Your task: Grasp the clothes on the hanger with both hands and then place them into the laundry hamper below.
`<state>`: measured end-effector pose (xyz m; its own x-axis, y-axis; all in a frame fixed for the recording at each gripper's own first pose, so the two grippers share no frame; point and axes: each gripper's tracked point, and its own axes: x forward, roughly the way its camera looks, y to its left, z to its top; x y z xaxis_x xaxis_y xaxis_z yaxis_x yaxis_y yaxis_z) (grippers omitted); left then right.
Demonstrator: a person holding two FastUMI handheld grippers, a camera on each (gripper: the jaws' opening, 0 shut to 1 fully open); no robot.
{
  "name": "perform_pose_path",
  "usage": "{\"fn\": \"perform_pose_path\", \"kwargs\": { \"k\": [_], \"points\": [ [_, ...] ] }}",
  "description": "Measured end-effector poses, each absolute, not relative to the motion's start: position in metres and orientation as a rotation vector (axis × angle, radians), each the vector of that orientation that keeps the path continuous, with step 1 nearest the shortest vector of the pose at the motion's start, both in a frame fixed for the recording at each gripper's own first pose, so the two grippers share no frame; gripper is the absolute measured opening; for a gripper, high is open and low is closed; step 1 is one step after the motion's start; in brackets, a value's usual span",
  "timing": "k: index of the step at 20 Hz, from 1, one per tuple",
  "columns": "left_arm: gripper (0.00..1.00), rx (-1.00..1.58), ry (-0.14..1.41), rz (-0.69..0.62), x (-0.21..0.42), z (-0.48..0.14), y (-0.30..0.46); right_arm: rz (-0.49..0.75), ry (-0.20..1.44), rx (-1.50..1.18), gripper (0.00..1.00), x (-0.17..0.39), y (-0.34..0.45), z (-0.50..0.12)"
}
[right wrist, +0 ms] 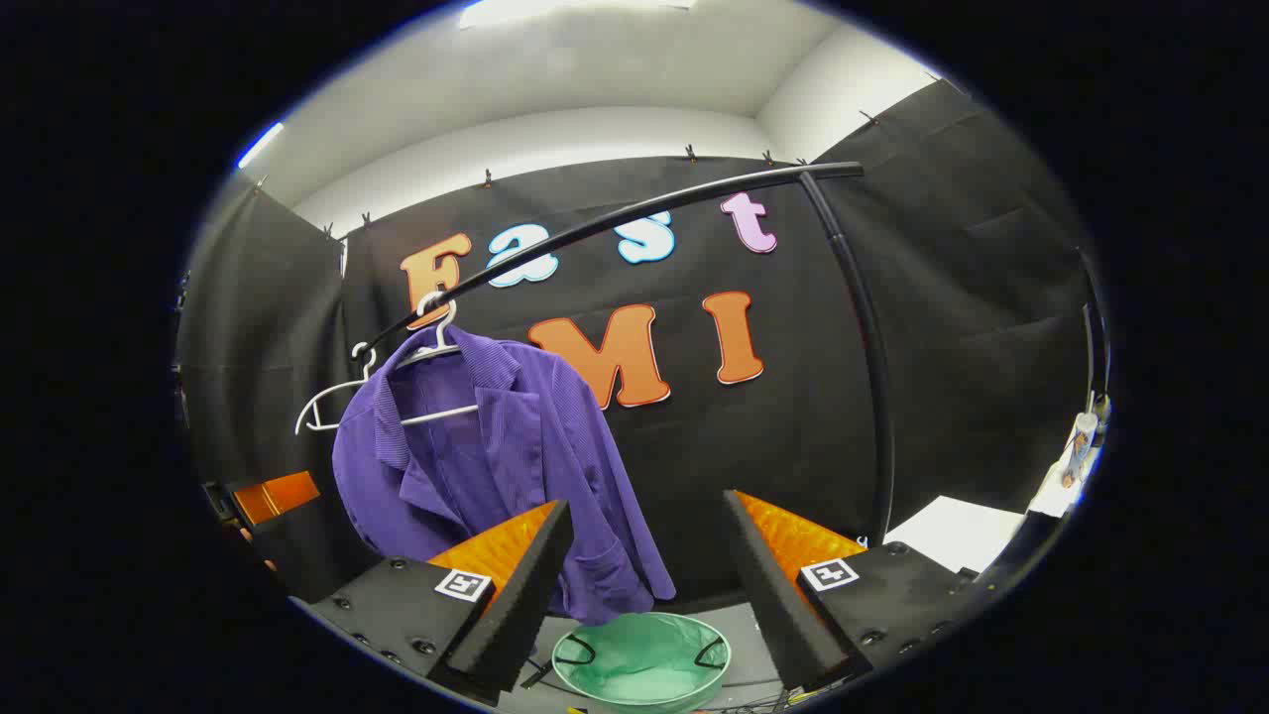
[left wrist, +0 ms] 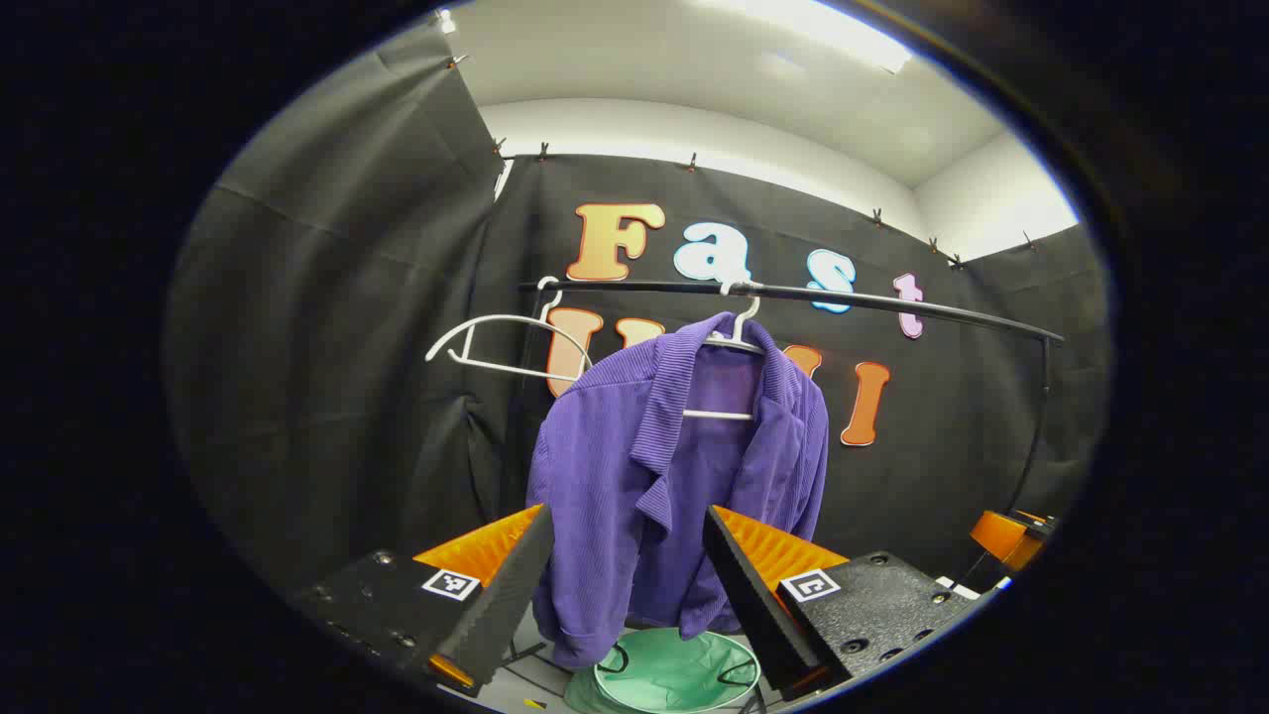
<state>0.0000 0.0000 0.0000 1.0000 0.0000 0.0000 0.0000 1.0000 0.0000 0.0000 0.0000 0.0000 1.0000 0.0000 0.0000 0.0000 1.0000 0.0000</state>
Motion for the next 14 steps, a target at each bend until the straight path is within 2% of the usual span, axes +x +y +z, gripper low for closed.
{"fn": "perform_pose_path", "kwargs": {
  "k": [1,2,3,4,5,7,8,9,10,12,13,14],
  "points": [
    [0.95,0.001,-0.001,-0.001,0.003,0.001,0.0,-0.003,0.003,0.005,0.98,0.005,-0.001,0.001],
    [0.92,0.005,-0.001,0.004,0.005,0.002,-0.001,-0.004,-0.001,0.008,0.98,0.013,-0.002,0.003],
    [0.95,0.008,-0.002,0.002,0.009,0.003,-0.004,-0.002,-0.006,0.009,0.98,0.019,-0.003,0.007],
    [0.95,0.007,-0.002,-0.003,0.014,0.004,-0.01,0.002,-0.01,0.008,1.0,0.025,-0.004,0.009],
    [0.92,0.001,0.0,-0.005,0.018,0.004,-0.015,0.008,-0.013,0.006,0.98,0.032,-0.004,0.012],
    [0.98,-0.009,0.007,0.001,0.028,0.004,-0.023,0.023,-0.01,-0.011,0.98,0.049,-0.005,0.014],
    [0.92,-0.01,0.012,0.008,0.035,0.003,-0.026,0.034,-0.007,-0.026,1.0,0.057,-0.005,0.015],
    [0.92,-0.011,0.02,0.018,0.039,0.002,-0.029,0.047,-0.003,-0.04,0.98,0.066,-0.005,0.015],
    [0.95,-0.014,0.026,0.029,0.043,0.001,-0.032,0.062,0.003,-0.05,1.0,0.074,-0.004,0.016],
    [0.92,-0.017,0.024,0.048,0.048,0.003,-0.037,0.101,0.008,-0.048,0.98,0.09,0.0,0.018],
    [0.95,-0.013,0.018,0.063,0.05,0.004,-0.038,0.117,0.012,-0.047,0.98,0.097,-0.001,0.019],
    [0.92,-0.006,0.012,0.08,0.051,0.004,-0.04,0.133,0.017,-0.045,0.98,0.105,0.0,0.017]
  ]
}}
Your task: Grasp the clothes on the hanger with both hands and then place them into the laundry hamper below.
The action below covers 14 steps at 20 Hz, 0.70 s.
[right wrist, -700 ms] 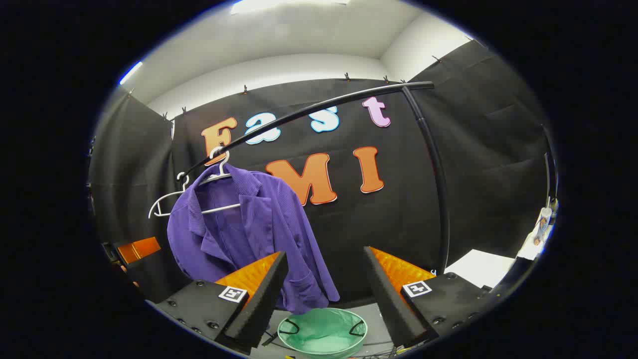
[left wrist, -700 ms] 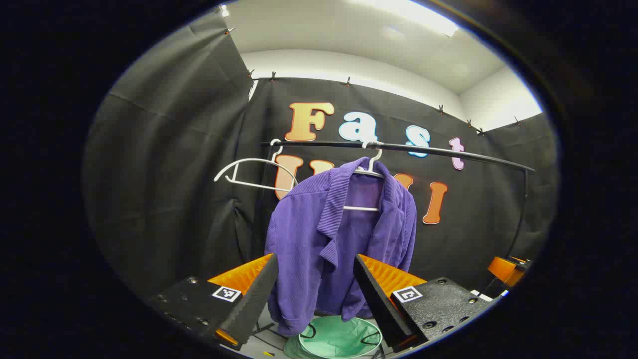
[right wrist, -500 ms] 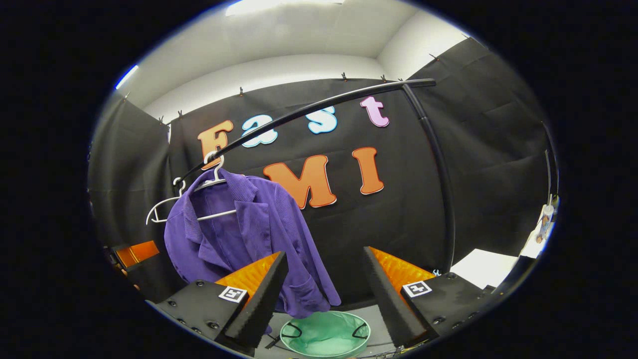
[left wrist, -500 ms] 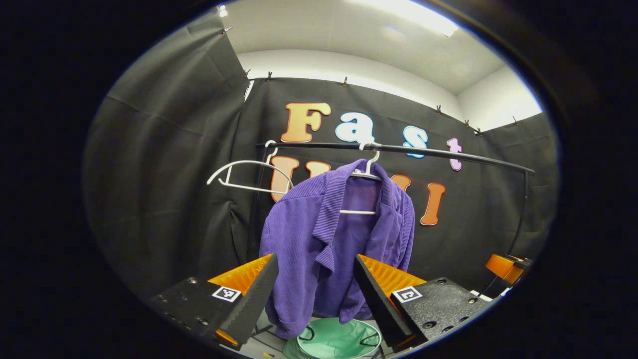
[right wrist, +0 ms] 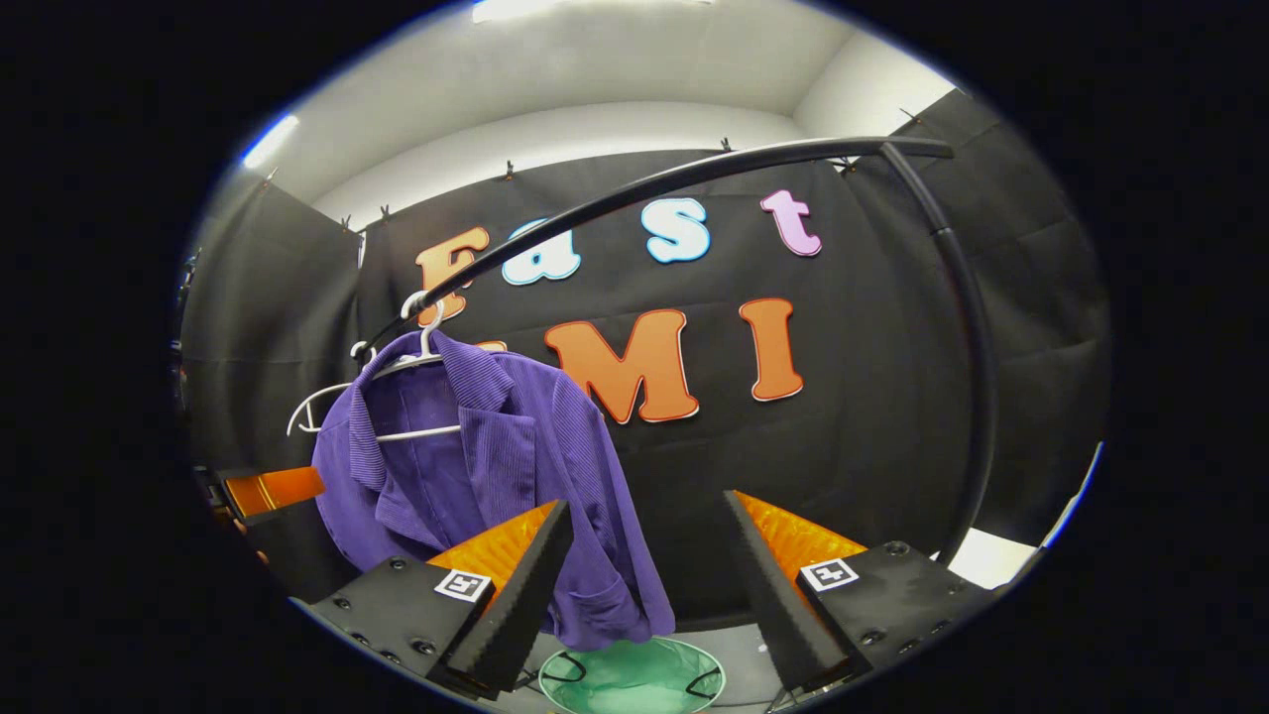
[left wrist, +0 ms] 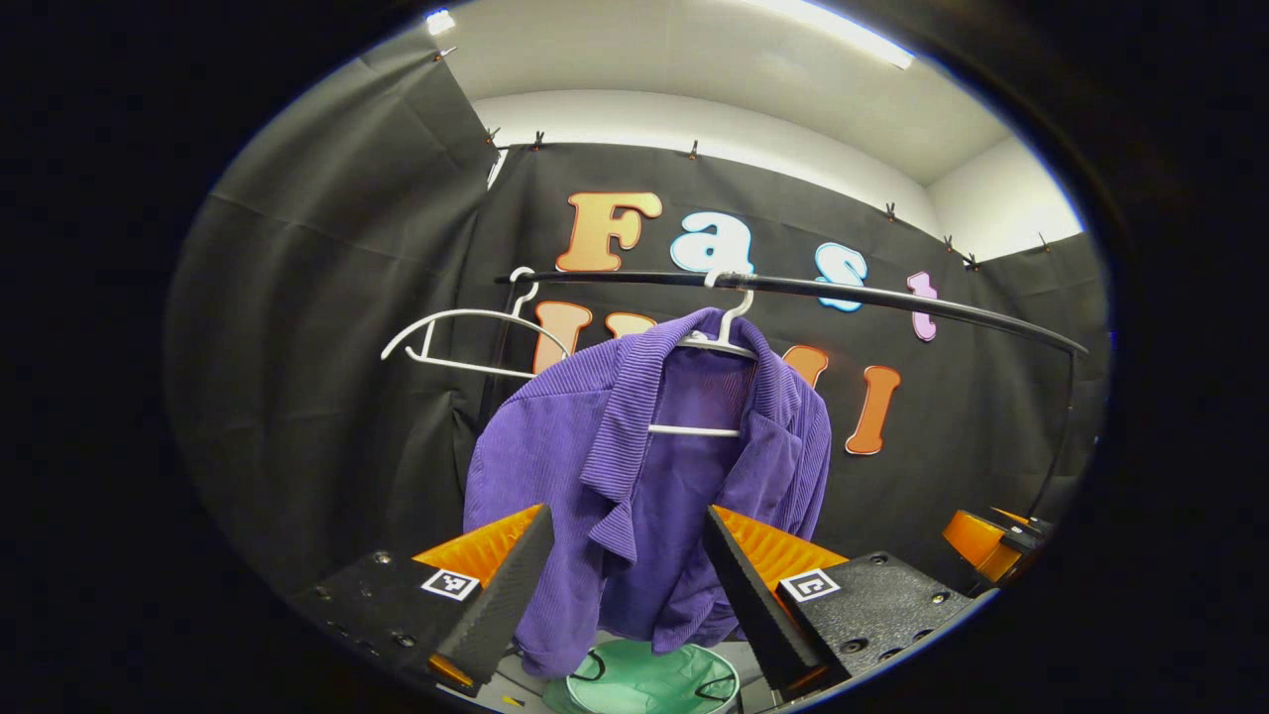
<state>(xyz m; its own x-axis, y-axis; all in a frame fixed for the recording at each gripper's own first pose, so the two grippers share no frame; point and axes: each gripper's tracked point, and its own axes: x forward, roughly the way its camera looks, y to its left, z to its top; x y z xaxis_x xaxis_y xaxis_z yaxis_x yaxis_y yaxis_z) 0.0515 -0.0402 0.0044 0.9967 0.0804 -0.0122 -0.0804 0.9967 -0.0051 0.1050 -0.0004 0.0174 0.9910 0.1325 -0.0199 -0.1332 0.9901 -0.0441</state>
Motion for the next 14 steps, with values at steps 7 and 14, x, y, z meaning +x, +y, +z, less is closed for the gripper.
{"fn": "perform_pose_path", "kwargs": {
  "k": [7,14],
  "points": [
    [0.95,0.02,0.01,0.2,0.055,-0.005,-0.045,0.262,0.087,-0.066,0.98,0.144,0.01,-0.004],
    [0.99,0.02,0.034,0.285,0.068,-0.023,-0.047,0.405,0.129,-0.057,0.98,0.153,0.048,-0.019]
  ]
}}
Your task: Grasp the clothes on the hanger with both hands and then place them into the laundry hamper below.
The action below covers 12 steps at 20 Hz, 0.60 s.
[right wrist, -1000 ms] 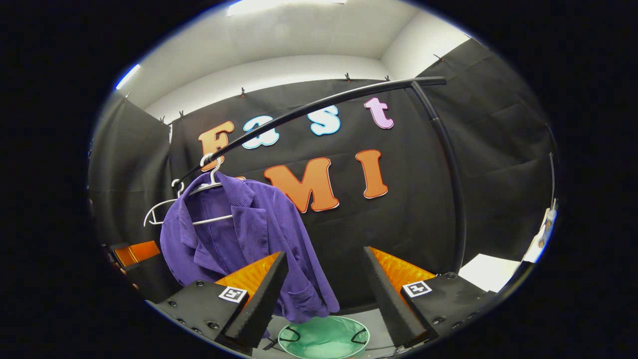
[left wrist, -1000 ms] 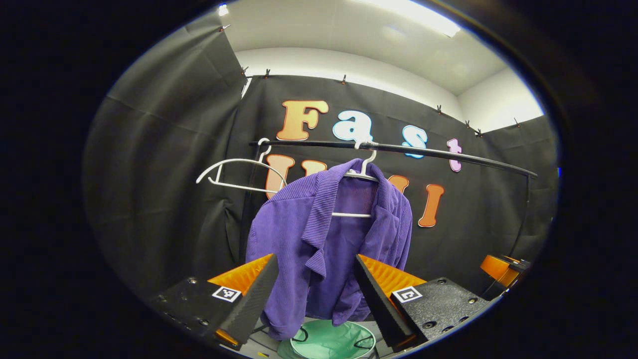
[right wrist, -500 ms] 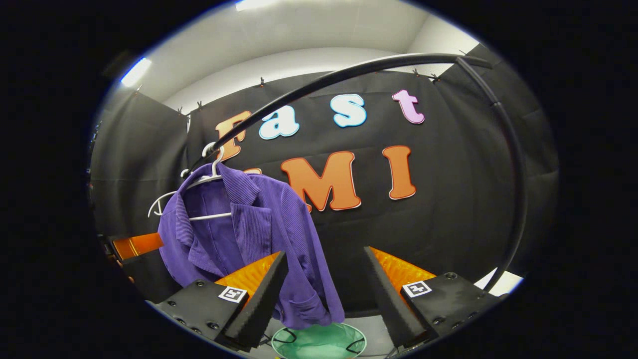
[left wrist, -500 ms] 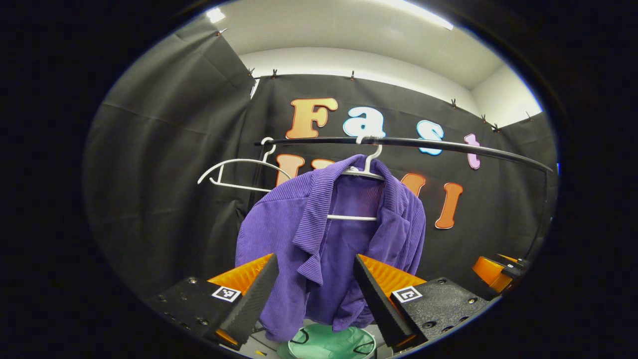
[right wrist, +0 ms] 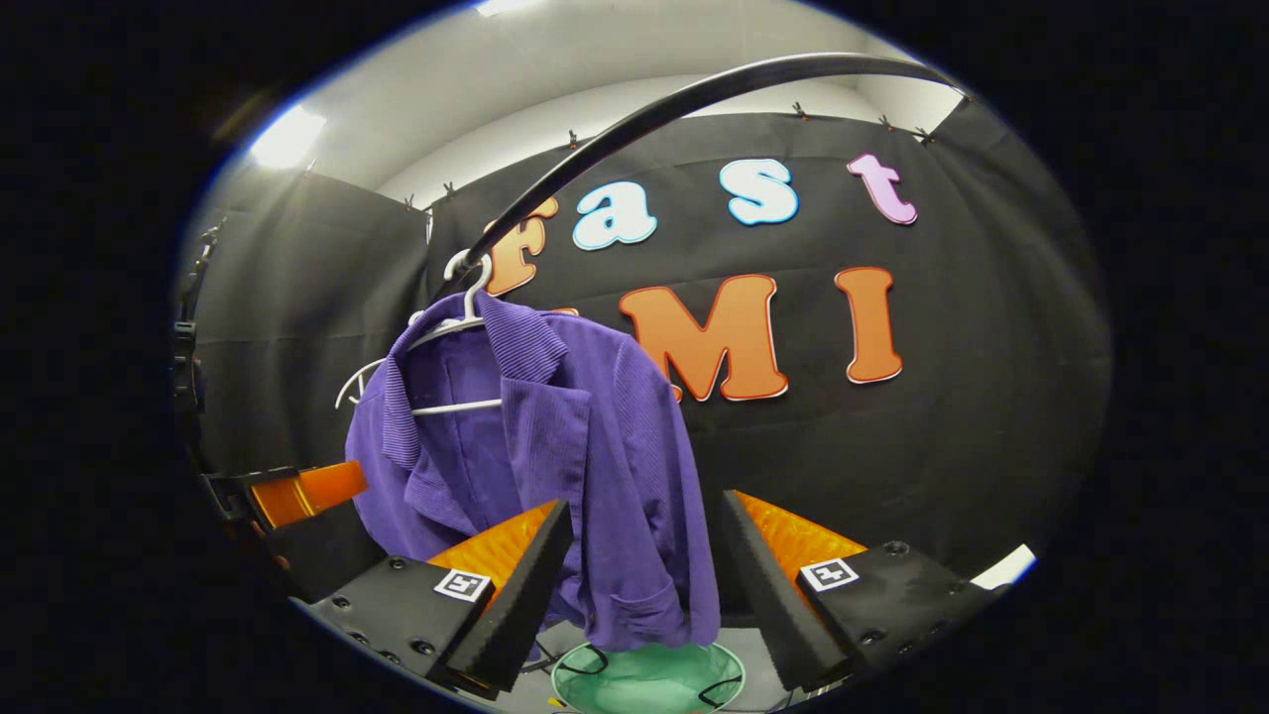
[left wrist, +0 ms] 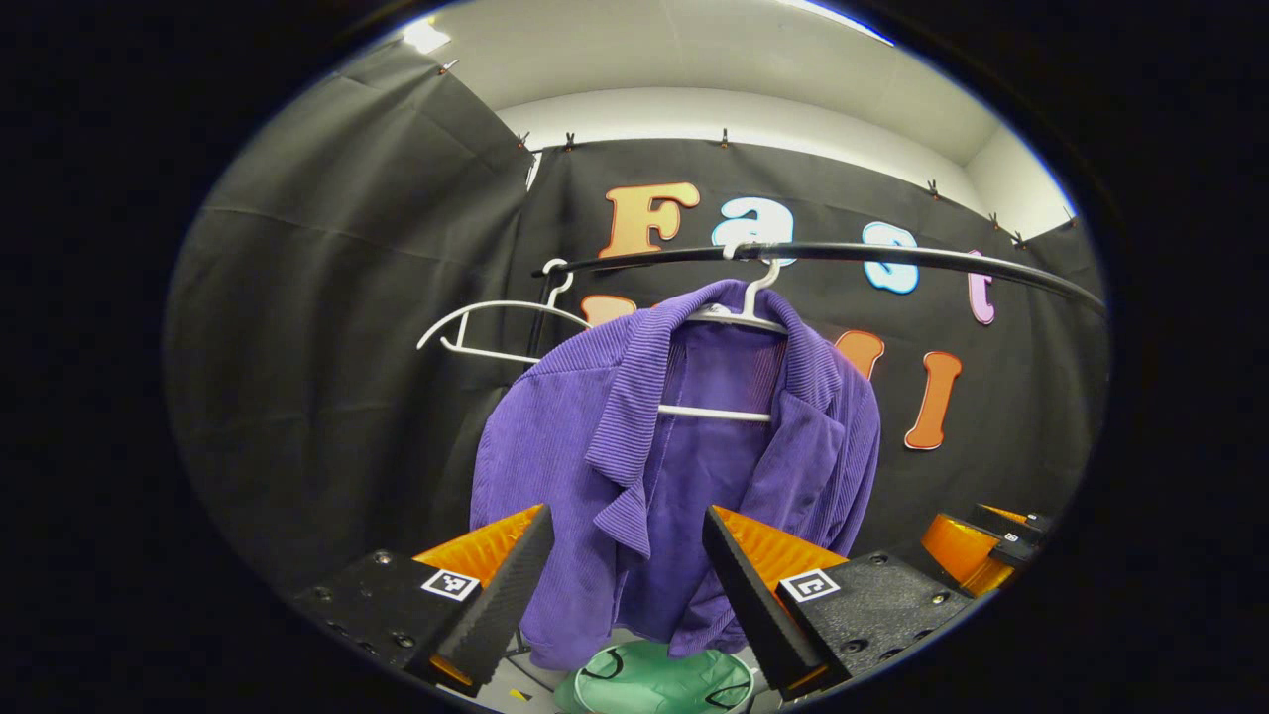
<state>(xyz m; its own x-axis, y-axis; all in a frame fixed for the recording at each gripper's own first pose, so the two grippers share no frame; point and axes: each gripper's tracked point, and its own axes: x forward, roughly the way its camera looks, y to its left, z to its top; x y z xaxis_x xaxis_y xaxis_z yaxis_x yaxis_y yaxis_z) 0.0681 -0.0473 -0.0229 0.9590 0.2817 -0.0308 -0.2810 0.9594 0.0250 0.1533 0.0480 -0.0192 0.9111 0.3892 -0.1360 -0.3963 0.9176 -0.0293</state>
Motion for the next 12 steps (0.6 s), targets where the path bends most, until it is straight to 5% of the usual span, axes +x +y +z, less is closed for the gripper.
{"fn": "perform_pose_path", "kwargs": {
  "k": [12],
  "points": [
    [0.92,0.049,0.058,0.378,0.158,-0.032,-0.01,0.356,0.144,-0.078,0.98,0.176,0.051,-0.03]
  ]
}}
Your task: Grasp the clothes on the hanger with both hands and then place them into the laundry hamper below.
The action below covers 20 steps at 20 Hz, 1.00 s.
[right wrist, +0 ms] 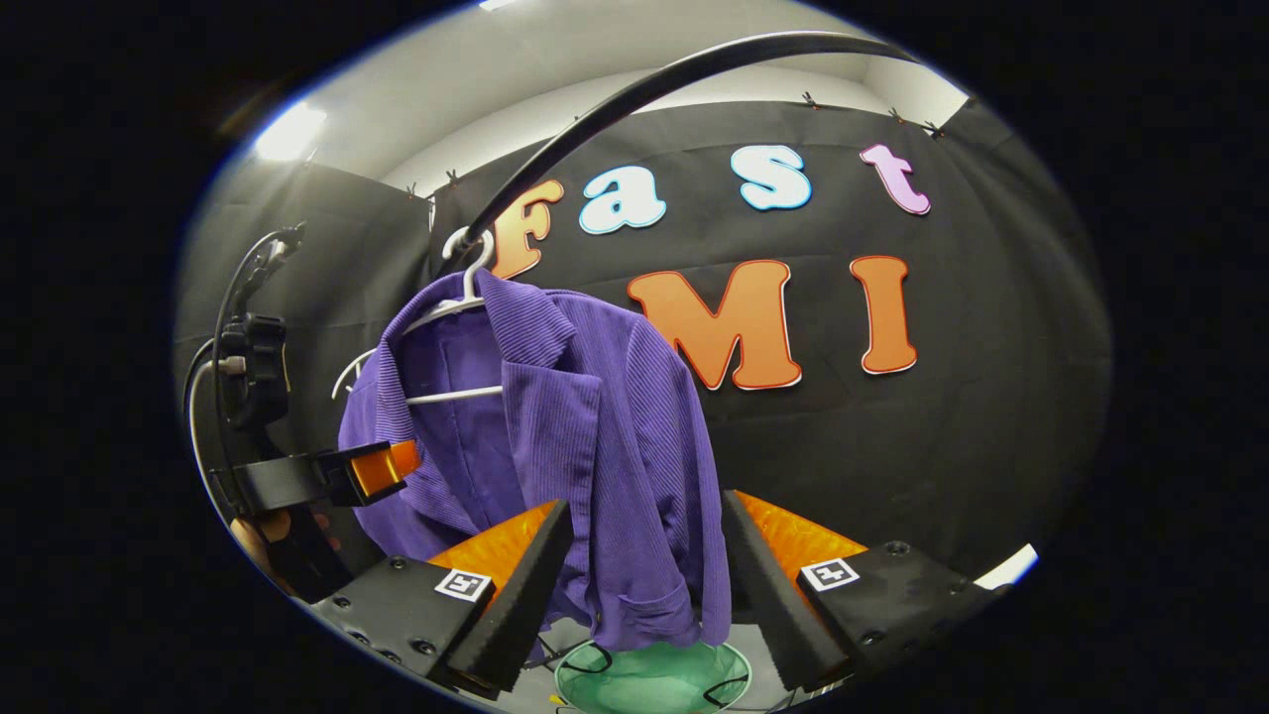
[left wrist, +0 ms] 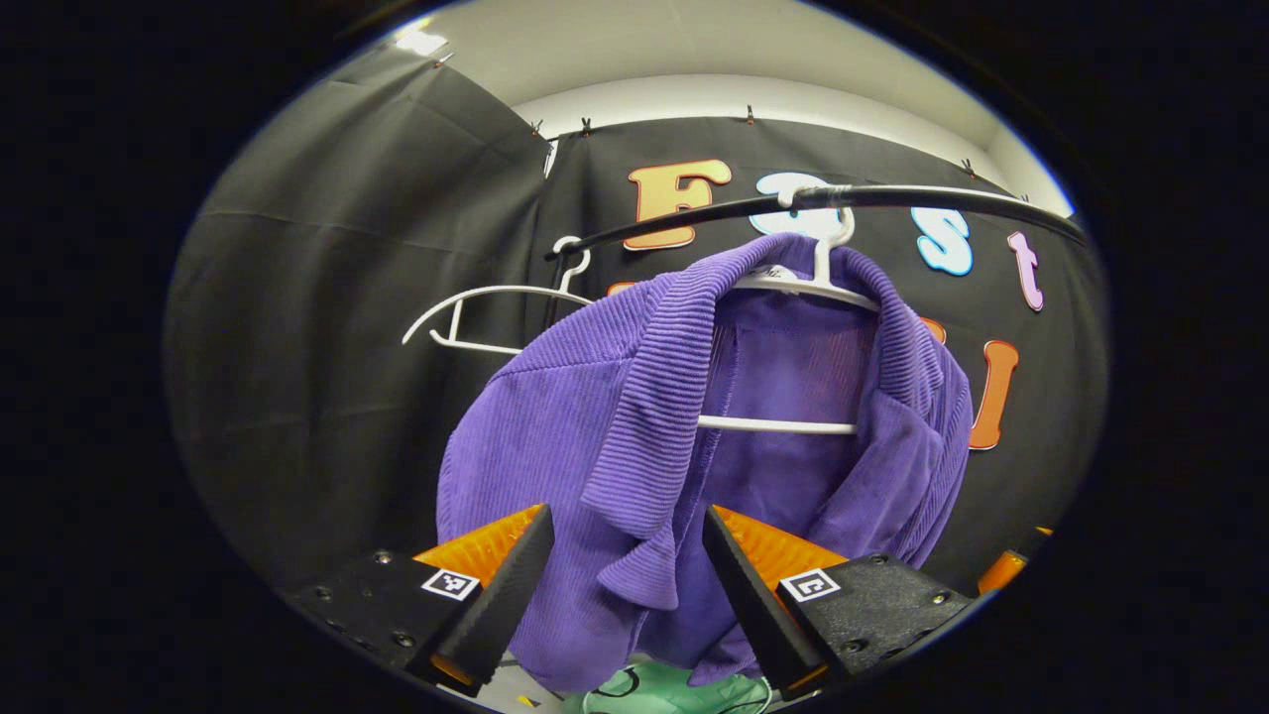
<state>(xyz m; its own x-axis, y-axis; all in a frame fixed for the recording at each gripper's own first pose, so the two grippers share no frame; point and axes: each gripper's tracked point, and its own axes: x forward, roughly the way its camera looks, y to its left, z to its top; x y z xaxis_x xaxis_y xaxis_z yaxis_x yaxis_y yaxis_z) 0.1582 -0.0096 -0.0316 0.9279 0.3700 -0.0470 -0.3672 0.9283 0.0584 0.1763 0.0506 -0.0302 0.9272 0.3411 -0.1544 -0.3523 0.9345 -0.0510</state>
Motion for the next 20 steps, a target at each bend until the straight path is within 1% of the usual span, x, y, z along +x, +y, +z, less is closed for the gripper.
{"fn": "perform_pose_path", "kwargs": {
  "k": [3,4,5,8,9,10,11,12,18,19,20],
  "points": [
    [0.92,0.045,0.095,0.37,0.176,-0.042,-0.001,0.318,0.14,-0.079,0.98,0.18,0.05,-0.032],
    [0.95,0.042,0.112,0.363,0.18,-0.046,0.001,0.309,0.143,-0.079,0.98,0.182,0.05,-0.034],
    [0.95,0.044,0.123,0.364,0.181,-0.05,0.004,0.304,0.145,-0.077,0.98,0.184,0.053,-0.035],
    [0.84,0.036,0.121,0.341,0.186,-0.05,0.007,0.305,0.145,-0.082,0.98,0.191,0.068,-0.039],
    [0.76,0.029,0.124,0.333,0.187,-0.051,0.008,0.311,0.142,-0.087,0.98,0.192,0.077,-0.04],
    [0.75,0.02,0.127,0.326,0.187,-0.05,0.009,0.321,0.143,-0.092,0.98,0.195,0.087,-0.042],
    [0.63,0.013,0.129,0.319,0.188,-0.05,0.01,0.332,0.143,-0.094,0.98,0.196,0.098,-0.043],
    [0.66,0.003,0.132,0.312,0.188,-0.051,0.01,0.343,0.144,-0.093,0.98,0.2,0.11,-0.045],
    [0.65,-0.009,0.144,0.275,0.19,-0.053,0.011,0.376,0.186,-0.086,0.98,0.231,0.165,-0.072],
    [0.65,-0.011,0.144,0.26,0.193,-0.053,0.01,0.377,0.191,-0.09,0.94,0.236,0.172,-0.076],
    [0.65,-0.014,0.144,0.249,0.192,-0.053,0.011,0.375,0.194,-0.096,0.98,0.241,0.177,-0.079]
  ]
}}
